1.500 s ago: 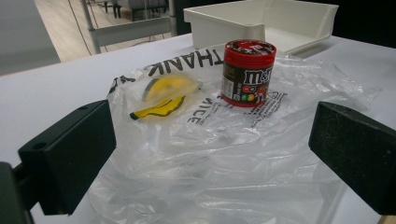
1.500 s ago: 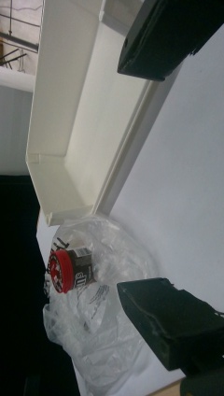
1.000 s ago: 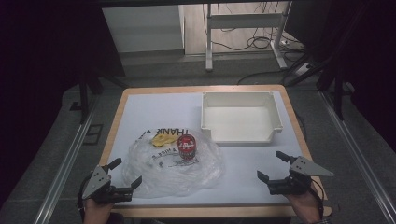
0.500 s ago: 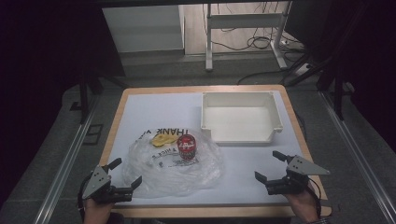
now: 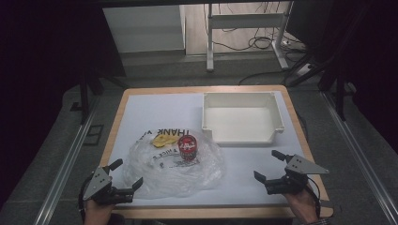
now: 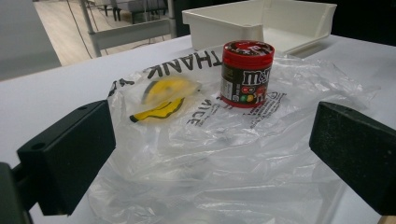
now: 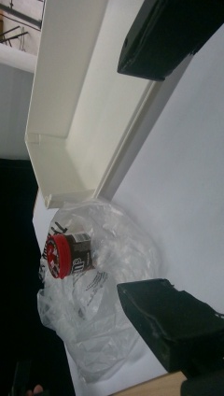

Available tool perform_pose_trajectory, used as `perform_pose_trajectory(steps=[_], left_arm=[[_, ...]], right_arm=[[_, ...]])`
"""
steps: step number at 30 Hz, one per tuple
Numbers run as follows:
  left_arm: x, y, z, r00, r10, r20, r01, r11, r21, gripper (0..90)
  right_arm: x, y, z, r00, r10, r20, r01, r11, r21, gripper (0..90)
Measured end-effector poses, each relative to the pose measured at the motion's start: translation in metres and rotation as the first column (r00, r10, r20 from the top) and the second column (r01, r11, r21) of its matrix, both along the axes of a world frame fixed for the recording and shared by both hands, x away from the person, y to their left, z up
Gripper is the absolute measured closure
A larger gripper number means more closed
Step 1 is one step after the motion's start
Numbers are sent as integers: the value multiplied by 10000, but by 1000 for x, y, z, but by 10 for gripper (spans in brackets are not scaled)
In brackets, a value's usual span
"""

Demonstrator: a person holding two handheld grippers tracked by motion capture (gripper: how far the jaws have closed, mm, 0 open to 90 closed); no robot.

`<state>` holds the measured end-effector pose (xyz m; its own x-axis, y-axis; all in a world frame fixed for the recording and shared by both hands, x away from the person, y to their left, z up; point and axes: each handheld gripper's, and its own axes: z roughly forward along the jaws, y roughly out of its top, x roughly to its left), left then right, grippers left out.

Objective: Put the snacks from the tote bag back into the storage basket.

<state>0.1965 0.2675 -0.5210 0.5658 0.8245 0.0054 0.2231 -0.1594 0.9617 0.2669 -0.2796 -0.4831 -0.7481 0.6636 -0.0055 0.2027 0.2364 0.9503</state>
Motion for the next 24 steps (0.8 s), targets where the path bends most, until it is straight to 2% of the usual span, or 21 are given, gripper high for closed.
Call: perform_pose_trajectory(steps=[4, 15, 20, 24], left_arm=[[0, 0, 0, 10000, -21, 8, 21, 10000, 30, 3], [0, -1, 0, 10000, -48, 25, 48, 9999, 106, 3], [0, -2, 0, 10000, -64, 29, 63, 9999, 155, 3], [0, -2, 0, 10000, -62, 30, 61, 9998, 166, 3]], right_arm=[[1, 3, 0, 9998, 48, -190, -49, 10000, -31, 0], [2, 11, 0, 9988, 401, -263, -410, 9987, -315, 0], [4, 14, 1, 9976, 550, -422, -563, 9980, -300, 0], [5, 15, 1, 9977, 566, -359, -574, 9982, -194, 0]])
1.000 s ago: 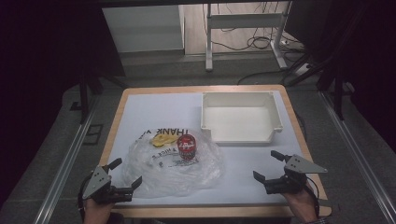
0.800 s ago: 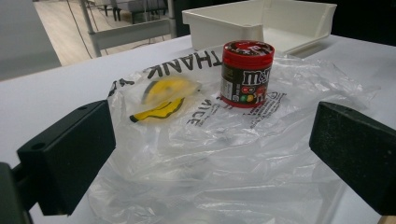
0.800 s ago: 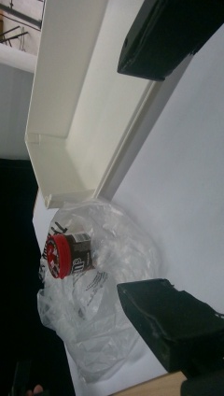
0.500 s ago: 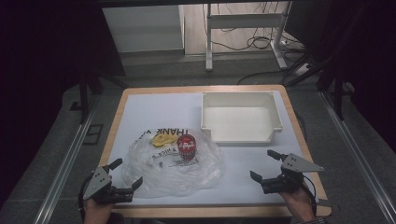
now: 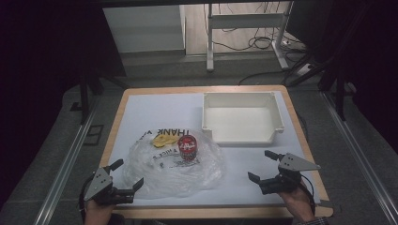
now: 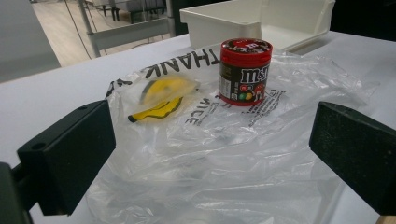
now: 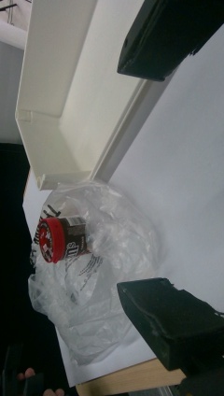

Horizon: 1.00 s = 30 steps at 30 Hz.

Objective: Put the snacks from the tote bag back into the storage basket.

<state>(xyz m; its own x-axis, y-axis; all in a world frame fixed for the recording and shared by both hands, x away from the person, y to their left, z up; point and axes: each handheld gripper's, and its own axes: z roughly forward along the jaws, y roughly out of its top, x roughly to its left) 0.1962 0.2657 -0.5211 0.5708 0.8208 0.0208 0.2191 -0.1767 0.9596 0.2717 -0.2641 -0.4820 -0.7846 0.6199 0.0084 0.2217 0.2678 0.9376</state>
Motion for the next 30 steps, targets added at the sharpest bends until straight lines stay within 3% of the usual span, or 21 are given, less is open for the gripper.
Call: perform_pose_trajectory(steps=[8, 15, 22, 30], left_arm=[[0, 0, 0, 10000, 11, 15, -11, 10000, 22, 3], [0, 0, 0, 10000, 29, 22, -29, 10000, 44, 3], [0, -1, 0, 10000, 31, 13, -31, 10000, 59, 3], [0, -1, 0, 10000, 41, 17, -41, 9999, 95, 3]], right_arm=[[3, 3, 0, 10000, -57, -12, 57, 9993, 369, 0], [7, 10, 1, 10000, -31, -56, 32, 10000, 58, 0], [8, 15, 1, 9998, -160, -143, 160, 9999, 27, 0], [10, 23, 2, 9998, 128, -170, -126, 9999, 118, 0]])
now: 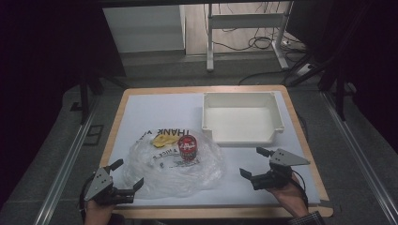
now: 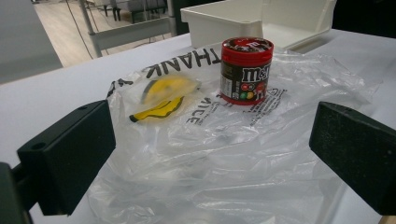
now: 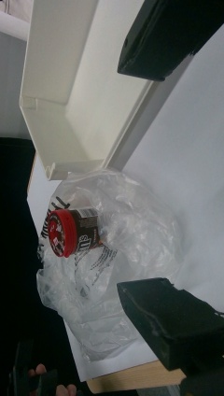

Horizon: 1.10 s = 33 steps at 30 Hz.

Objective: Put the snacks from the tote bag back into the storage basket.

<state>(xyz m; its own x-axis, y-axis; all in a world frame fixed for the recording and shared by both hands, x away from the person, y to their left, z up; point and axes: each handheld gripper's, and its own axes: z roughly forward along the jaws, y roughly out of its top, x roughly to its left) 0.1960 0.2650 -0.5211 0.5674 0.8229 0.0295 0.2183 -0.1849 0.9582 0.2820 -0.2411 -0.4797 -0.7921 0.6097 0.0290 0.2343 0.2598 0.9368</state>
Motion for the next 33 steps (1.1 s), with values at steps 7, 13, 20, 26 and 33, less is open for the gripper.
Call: perform_pose_trajectory(steps=[7, 13, 20, 26, 33], left_arm=[[0, 0, 0, 10000, 7, 6, -7, 10000, 23, 3], [0, 0, 0, 10000, 10, 8, -10, 10000, 27, 3], [0, 0, 0, 10000, 20, 3, -20, 10000, 21, 3], [0, 0, 0, 10000, 19, 6, -19, 10000, 2, 3], [0, 0, 0, 10000, 41, 19, -41, 10000, -6, 3]], right_arm=[[5, 7, 1, 9999, 79, 71, -79, 10000, -39, 0], [9, 11, 1, 9998, 182, 49, -181, 9998, -110, 0], [15, 20, 0, 9993, 331, -146, -334, 9993, -191, 0], [18, 27, -1, 9988, 451, -189, -454, 9988, -188, 0], [21, 32, 0, 9981, 532, -299, -533, 9986, -55, 0]])
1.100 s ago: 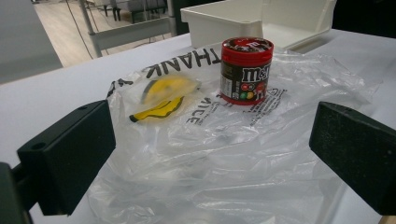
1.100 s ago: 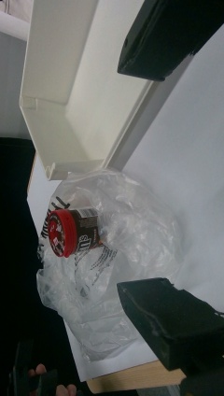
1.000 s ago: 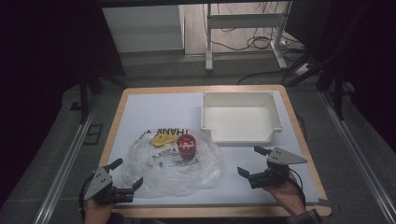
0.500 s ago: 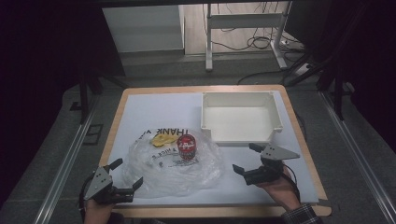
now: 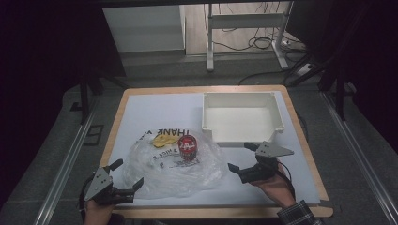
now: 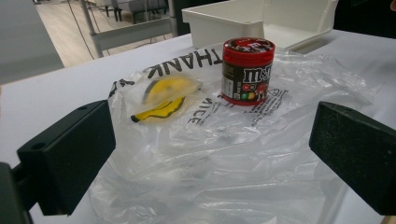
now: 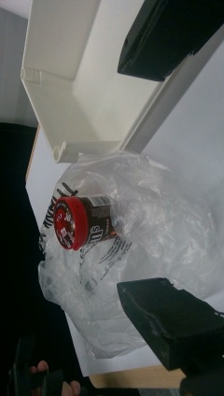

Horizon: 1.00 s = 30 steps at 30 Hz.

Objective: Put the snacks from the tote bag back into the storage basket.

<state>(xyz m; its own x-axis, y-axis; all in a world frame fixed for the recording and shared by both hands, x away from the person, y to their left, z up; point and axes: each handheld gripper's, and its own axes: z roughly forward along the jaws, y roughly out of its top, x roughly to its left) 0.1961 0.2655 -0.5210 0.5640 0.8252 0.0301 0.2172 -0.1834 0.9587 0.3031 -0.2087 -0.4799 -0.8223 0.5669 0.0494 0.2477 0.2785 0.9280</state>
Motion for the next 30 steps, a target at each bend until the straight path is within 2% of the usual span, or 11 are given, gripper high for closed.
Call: perform_pose_trajectory(steps=[7, 16, 23, 30], left_arm=[[0, 0, 0, 10000, -4, 4, 4, 10000, -3, 3], [0, 0, 0, 10000, -4, 7, 4, 10000, 3, 3], [0, 0, 0, 10000, -2, 11, 2, 10000, -16, 3], [0, 0, 0, 10000, -9, 14, 9, 10000, -1, 3]], right_arm=[[2, 8, -2, 9999, 76, -102, -77, 9999, -146, 0], [6, 14, -2, 9994, 249, -243, -251, 9997, -62, 0], [11, 21, -5, 9981, 443, -435, -451, 9988, -186, 0], [14, 29, -5, 9975, 549, -447, -564, 9979, -328, 5]])
